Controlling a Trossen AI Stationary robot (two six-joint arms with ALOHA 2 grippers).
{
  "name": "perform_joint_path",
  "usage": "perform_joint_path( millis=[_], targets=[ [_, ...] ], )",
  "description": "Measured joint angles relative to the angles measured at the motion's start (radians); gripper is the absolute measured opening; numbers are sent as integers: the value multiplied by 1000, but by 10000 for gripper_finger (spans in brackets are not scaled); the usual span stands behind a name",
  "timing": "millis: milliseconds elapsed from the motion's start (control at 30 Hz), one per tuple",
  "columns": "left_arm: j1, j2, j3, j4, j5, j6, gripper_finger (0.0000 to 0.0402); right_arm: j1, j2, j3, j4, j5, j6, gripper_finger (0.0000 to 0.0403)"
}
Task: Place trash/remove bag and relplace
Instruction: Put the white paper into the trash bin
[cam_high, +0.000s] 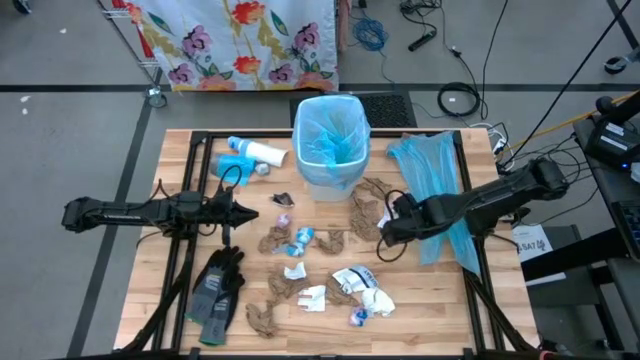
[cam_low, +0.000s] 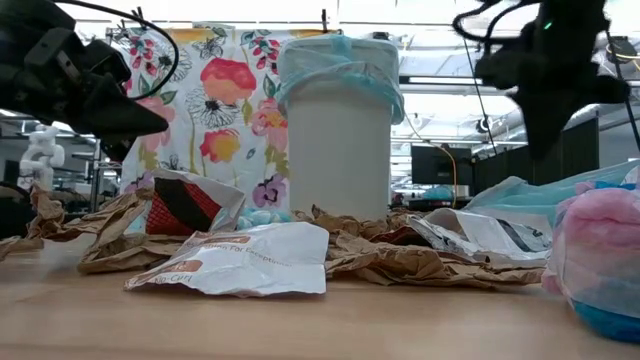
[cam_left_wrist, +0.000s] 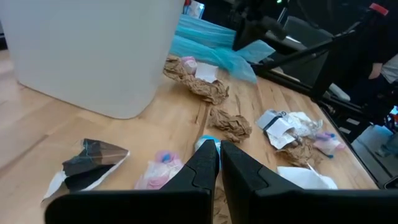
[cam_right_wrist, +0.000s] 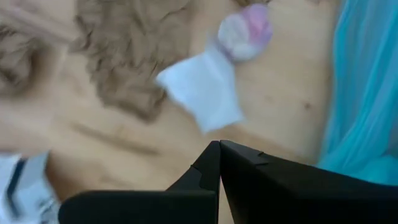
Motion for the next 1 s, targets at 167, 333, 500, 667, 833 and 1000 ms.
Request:
perform_joint_path(
  millis=[167, 333, 500, 667, 833, 1000],
  targets=[
    [0, 0, 0, 1, 0, 0, 25, -125, 65, 0, 22, -55, -151, 27],
    [0, 0, 0, 2, -55, 1, 25, -215, 101, 0, 76, -50, -319, 76],
    [0, 0, 3, 15, -80, 2, 25, -263, 104, -53, 87, -49, -401, 121],
    [0, 0, 52, -17, -104, 10, 24, -271, 72, -162, 237, -99, -437, 144],
    [-9, 0, 134, -99, -161, 38, 9, -270, 52, -209, 325, -114, -471, 143],
    [-20, 0, 214, -232, -174, 55, 6, -264, 41, -212, 328, -159, -454, 141]
  ],
)
